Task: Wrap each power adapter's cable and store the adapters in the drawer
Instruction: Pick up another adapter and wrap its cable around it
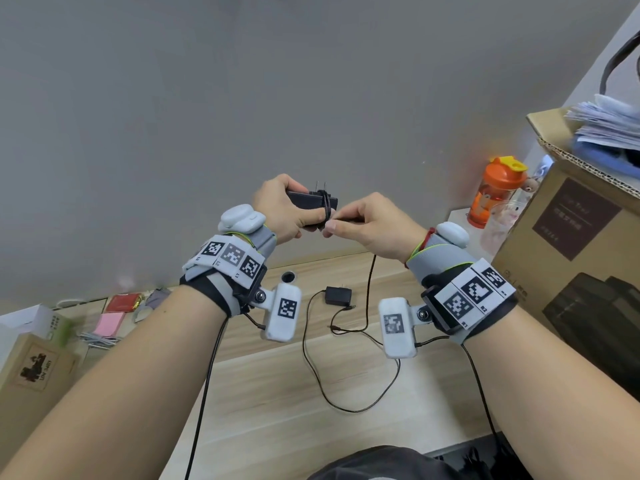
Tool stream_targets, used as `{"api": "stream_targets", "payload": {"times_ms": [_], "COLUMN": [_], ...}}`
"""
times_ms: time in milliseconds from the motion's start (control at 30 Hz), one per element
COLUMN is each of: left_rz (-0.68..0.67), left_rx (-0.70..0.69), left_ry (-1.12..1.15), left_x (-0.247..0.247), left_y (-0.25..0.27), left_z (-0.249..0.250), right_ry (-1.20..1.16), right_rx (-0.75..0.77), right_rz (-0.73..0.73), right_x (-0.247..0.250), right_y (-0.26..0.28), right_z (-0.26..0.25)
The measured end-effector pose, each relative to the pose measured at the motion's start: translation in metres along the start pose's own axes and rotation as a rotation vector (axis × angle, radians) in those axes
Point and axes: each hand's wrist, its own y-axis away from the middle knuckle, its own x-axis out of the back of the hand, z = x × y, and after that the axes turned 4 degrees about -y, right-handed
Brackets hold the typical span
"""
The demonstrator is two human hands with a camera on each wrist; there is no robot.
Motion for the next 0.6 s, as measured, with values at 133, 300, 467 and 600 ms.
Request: {"api": "stream_targets", "payload": {"times_ms": [133, 300, 467, 600], "left_rz": [-0.097, -0.196, -0.233, -0.247], "left_rx": [-0.050, -0.104, -0.148, -0.151], "left_ry": [-0.091, -0.100, -0.117, -0.126], "left_x": [-0.001, -0.004, -0.004, -0.003], "left_y": [0.002, 0.007, 0.011, 0.012], "left_z": [-0.004, 0.001, 0.006, 0.007], "right_ry": [-0.043, -0.150, -0.240, -0.254], "right_rx": [0.039, 0.065, 0.074, 0.084], "right_rz": [0.088, 0.129, 0.166, 0.165], "right_x": [0.013, 0.025, 0.029, 0.028], "right_y": [-0.006, -0.010, -0.009, -0.007], "right_z": [0.001, 0.002, 0.006, 0.005]}}
